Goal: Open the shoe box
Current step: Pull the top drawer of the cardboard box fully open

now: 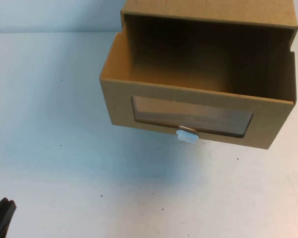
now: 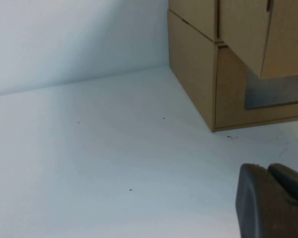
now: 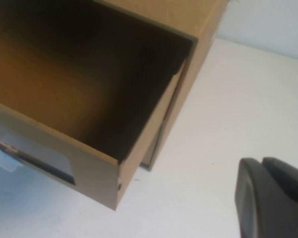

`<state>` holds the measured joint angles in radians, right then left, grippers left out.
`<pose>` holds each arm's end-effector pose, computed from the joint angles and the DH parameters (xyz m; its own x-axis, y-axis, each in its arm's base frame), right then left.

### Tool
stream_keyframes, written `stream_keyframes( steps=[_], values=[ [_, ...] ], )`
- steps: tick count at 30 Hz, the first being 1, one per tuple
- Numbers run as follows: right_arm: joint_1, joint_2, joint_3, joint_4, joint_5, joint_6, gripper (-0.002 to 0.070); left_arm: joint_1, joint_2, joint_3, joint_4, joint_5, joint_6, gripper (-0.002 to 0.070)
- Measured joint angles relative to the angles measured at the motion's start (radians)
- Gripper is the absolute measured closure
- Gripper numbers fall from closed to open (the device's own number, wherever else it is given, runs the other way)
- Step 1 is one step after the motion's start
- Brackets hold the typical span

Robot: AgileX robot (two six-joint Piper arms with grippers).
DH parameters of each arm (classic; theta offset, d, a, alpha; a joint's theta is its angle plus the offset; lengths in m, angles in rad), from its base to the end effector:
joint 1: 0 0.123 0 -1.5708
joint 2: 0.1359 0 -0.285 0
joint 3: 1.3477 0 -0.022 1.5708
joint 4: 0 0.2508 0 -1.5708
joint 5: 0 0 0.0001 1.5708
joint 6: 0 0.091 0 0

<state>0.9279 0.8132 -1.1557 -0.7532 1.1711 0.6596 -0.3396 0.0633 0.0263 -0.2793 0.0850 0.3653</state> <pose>0.1121 0.0540 0.4383 -0.4255 -0.1732 -0.8882 -0.1927 0.9763 -0.0981 0.0579 -0.0227 0.1931 -0.0481 0.1091 -0.9929 0.3606 0.9289 0.0846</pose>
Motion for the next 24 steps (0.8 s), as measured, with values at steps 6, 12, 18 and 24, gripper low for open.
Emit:
stream_keyframes(
  steps=[6,12,18,24],
  values=[
    [0.000,0.000,0.000,0.028,-0.021,0.000,0.0689,0.000,0.000,0.000,0.000,0.001,0.000,0.0679],
    [0.000,0.000,0.000,0.088,-0.011,0.000,0.0689,0.000,0.000,0.000,0.000,0.002,0.000,0.0679],
    [0.000,0.002,0.000,0.084,0.016,0.000,0.0689,0.000,0.000,0.000,0.000,0.002,0.000,0.0679],
    [0.000,0.049,0.000,0.033,0.037,0.022,0.0690,0.000,0.000,0.000,0.000,0.002,0.000,0.0679]
  ],
)
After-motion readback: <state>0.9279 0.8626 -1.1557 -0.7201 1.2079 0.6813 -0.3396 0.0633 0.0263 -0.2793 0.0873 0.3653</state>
